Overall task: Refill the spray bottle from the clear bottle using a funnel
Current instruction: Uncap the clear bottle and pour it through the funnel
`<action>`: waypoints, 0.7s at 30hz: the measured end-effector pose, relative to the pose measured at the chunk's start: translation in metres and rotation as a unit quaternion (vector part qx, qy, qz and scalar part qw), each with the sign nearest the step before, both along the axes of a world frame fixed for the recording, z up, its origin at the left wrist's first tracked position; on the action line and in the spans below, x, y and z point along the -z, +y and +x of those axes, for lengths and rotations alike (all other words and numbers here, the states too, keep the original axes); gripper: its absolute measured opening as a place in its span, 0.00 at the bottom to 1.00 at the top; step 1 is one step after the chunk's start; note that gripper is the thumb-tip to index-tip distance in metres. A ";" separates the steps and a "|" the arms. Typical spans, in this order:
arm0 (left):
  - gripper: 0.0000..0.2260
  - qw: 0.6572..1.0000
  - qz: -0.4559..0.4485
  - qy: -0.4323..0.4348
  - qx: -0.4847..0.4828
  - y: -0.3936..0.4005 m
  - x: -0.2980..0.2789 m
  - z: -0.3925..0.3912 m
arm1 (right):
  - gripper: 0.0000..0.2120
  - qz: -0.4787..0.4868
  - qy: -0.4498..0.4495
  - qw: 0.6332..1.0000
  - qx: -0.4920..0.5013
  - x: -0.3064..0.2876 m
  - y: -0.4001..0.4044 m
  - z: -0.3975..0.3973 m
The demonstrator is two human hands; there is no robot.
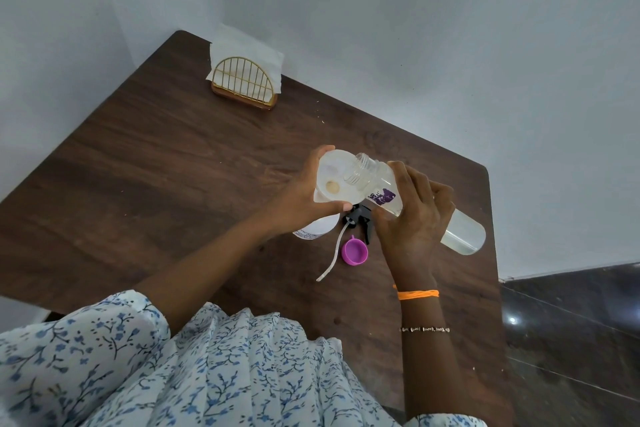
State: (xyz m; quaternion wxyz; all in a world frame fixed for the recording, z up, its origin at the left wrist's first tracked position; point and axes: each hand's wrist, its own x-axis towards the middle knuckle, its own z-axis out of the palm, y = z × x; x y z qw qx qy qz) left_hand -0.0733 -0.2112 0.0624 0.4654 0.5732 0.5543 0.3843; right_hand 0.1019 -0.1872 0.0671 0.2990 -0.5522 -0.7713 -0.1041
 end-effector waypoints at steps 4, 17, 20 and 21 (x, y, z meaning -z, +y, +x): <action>0.38 1.000 -0.002 -0.002 -0.001 0.001 0.001 0.000 | 0.31 0.002 0.005 1.000 0.001 0.000 0.000 -0.001; 0.38 1.000 -0.007 -0.002 0.001 0.001 0.001 -0.001 | 0.30 0.000 0.004 1.000 0.004 -0.001 0.001 -0.003; 0.38 1.000 -0.005 0.000 0.001 0.001 0.001 0.000 | 0.30 -0.004 0.003 1.000 0.004 -0.002 0.000 -0.003; 0.38 1.000 -0.003 0.002 0.001 0.001 0.002 0.000 | 0.30 -0.007 0.003 1.000 0.005 -0.002 0.000 -0.003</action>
